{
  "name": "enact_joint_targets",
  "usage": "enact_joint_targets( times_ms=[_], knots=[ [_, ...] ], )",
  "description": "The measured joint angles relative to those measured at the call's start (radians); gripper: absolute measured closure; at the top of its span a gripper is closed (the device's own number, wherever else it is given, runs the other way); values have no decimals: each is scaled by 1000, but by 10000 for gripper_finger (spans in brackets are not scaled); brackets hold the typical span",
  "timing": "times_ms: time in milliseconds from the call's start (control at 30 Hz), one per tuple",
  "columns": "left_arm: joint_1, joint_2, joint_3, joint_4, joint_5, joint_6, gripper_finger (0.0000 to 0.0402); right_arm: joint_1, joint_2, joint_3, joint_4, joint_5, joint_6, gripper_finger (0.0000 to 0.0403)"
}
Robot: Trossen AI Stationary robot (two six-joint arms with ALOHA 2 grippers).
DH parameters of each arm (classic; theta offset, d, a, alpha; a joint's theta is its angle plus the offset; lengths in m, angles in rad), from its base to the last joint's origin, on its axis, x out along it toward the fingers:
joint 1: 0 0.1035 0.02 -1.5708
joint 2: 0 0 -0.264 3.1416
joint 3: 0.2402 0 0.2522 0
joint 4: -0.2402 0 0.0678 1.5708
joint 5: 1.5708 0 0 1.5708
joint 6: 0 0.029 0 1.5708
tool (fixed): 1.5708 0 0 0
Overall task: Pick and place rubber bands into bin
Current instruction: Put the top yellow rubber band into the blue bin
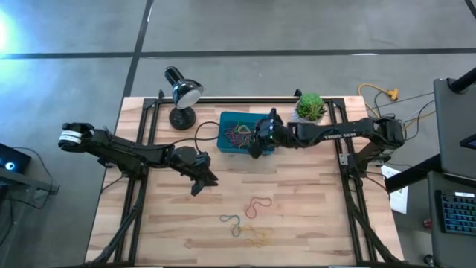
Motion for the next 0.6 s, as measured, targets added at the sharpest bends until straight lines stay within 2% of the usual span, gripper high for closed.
enact_joint_targets(
  times_ms=[467,600],
  knots=[
    [0,0,0,103,-66,-9,307,-170,43,-2,1,-236,-137,394],
    [0,0,0,106,-132,-9,307,-203,45,-3,1,-263,-167,394]
  ],
)
